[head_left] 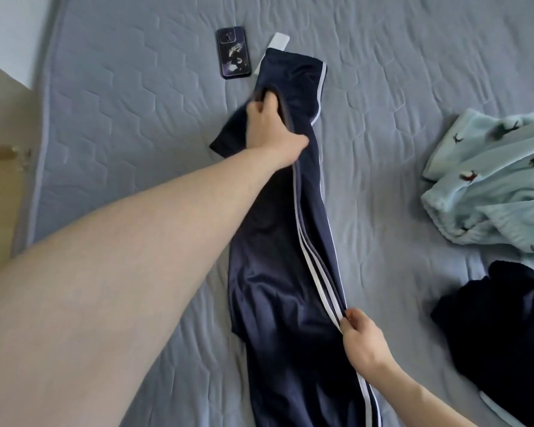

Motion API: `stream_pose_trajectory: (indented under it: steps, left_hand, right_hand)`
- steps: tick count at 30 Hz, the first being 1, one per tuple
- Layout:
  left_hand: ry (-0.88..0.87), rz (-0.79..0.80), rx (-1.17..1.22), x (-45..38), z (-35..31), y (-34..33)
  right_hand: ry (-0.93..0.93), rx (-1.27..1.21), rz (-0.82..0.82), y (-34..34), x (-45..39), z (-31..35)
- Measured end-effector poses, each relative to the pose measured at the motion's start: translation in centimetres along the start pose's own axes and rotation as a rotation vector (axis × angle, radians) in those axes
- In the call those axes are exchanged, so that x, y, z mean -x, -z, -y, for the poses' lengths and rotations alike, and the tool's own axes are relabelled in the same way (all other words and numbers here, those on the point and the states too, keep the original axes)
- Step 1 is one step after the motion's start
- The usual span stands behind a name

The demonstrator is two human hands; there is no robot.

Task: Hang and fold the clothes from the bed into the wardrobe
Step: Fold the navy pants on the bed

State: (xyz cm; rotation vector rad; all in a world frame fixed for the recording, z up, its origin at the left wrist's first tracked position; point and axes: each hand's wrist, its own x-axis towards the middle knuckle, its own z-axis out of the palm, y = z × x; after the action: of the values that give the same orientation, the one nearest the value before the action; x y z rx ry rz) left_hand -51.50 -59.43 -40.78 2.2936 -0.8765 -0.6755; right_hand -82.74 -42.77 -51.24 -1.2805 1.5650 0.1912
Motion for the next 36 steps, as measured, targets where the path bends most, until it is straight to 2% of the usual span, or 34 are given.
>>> stream_pose_trajectory:
  steps: [2,3,4,7,9,12,16,20,24,28,31,36]
  left_hand:
    - [0.039,0.246,0.13,0.5,-0.2,-1.4]
    - [0.062,0.301,0.166,1.0,0.5,-1.7]
    - [0.084,0.296,0.169,1.4,1.5,-1.8]
    - [0.198,0.1,0.084,2.4,6.8,-1.0]
    - [0.315,0.034,-0.116,2.3,11.3,0.8]
    - [0.441,0.147,-0.446,2.3,16.5,3.2]
    - [0.399,0.333,-0.588,2.2,18.9,3.2]
    - [0.372,0.283,-0.71,1.5,19.4,1.7]
    - [0.338,0.235,-0.753,0.9,19.7,1.7]
    - [0.348,0.268,-0.763,0.7,19.4,1.7]
    - [0.355,0.278,-0.785,0.5,18.9,1.6]
    - [0.395,0.299,-0.784,0.1,19.0,1.5]
  right_hand:
    - [-0.012,0.077,-0.03,0.5,-0.3,-0.2]
    - [-0.013,0.124,-0.041,0.7,-0.4,-0.3]
    - [-0.01,0.17,-0.053,0.9,-0.3,-0.1]
    - [0.024,0.227,-0.1,1.3,-0.4,0.7]
    - [0.095,0.204,-0.165,1.5,-1.0,2.3]
    - [0.279,0.116,-0.287,1.8,-2.7,6.8]
    - [0.522,0.153,-0.343,2.0,-6.2,14.9]
    - [0.754,0.325,-0.312,0.8,-9.9,22.1]
    - [0.77,0.602,-0.285,-1.4,-13.3,26.8]
    - [0.711,0.822,-0.236,-2.5,-16.2,29.0]
    - [0.714,0.686,-0.314,-1.9,-17.4,30.9]
    - [0.768,0.014,-0.437,1.3,-18.2,38.3]
